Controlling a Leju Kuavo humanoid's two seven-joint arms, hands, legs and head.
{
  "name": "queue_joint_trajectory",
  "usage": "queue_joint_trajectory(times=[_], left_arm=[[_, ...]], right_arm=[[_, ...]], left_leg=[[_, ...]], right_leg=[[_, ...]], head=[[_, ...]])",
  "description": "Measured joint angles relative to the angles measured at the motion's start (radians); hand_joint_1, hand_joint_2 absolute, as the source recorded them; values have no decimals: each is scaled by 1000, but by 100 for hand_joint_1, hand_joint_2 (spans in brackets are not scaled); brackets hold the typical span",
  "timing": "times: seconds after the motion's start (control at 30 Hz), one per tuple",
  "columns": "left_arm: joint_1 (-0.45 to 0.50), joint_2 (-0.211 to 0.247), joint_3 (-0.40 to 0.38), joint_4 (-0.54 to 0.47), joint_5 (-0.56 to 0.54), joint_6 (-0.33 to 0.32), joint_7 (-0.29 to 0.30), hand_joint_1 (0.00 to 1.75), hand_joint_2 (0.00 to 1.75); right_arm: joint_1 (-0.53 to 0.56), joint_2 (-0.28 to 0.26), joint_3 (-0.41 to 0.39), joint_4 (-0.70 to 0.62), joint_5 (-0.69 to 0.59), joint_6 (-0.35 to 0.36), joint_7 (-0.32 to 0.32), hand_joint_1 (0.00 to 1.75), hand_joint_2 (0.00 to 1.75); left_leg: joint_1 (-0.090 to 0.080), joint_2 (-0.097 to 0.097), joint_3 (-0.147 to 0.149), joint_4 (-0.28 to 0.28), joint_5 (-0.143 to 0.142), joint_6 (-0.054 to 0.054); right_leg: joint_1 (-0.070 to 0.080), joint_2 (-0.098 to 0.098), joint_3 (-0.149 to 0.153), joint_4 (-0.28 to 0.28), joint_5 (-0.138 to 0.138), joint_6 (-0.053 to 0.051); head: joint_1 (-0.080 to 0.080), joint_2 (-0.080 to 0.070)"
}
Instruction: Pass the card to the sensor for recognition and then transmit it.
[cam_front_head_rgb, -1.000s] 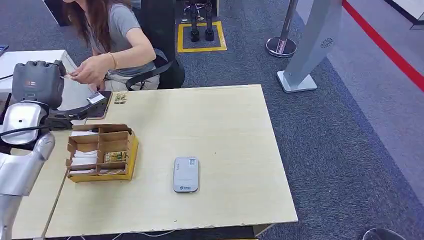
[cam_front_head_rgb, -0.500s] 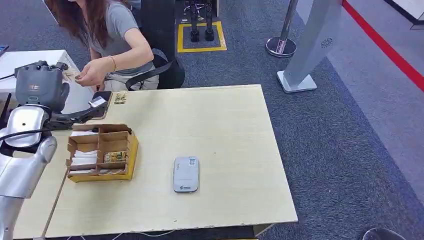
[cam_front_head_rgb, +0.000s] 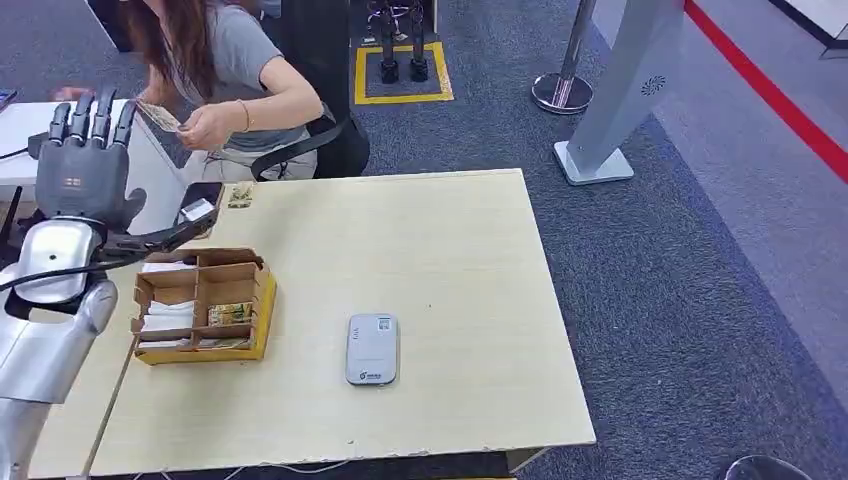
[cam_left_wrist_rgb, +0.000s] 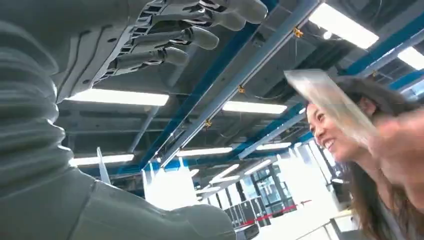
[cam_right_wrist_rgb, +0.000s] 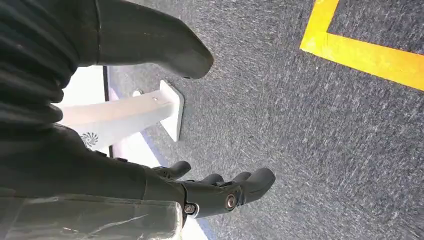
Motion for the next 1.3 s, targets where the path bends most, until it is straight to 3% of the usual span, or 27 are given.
queue_joint_trajectory(times=[0.27, 0.57, 0.6, 0.87, 0.97, 1.07, 1.3], left_arm=[[141, -4, 38, -164, 78, 151, -55, 0, 175], [367, -55, 126, -370, 431, 275, -259, 0, 175], [392, -64, 136, -390, 467, 290, -282, 0, 175], [571, -125, 217, -485, 755, 316, -452, 0, 175], [638, -149, 250, -505, 852, 288, -507, 0, 175], [699, -175, 279, -517, 975, 214, -551, 0, 175], [811, -224, 335, -543, 1003, 213, -598, 0, 175]], right_arm=[[0, 0, 0, 0, 0, -2, 0, 0, 0], [1, 0, -1, 0, 2, -2, -4, 0, 0], [2, 0, -2, 0, 5, -2, -4, 0, 175], [2, 0, -6, 0, 15, -3, -4, 0, 175], [3, 0, -7, 0, 16, -9, -4, 0, 175], [3, 0, -9, 0, 16, -16, -4, 0, 175], [5, 0, -21, 0, 15, -34, -4, 0, 175]], left_leg=[[0, 0, 0, 0, 0, 0], [0, 1, 0, 0, -1, 0], [0, 1, 0, 0, -1, 0], [0, 1, 0, 0, -1, 0], [0, 1, -1, 0, -1, 0], [0, 1, -1, 0, -1, 0], [0, 1, -1, 0, -1, 0]], right_leg=[[0, 0, 0, 0, 0, 0], [0, 1, -1, 0, 0, 0], [0, 1, -1, 0, 0, 0], [0, 1, -1, 0, 0, 0], [0, 1, -1, -1, 0, 0], [0, 1, -1, -1, 0, 0], [0, 0, -1, -1, 0, 0]], head=[[0, 0], [0, 0], [0, 0], [0, 0], [0, 0], [0, 0], [0, 0]])
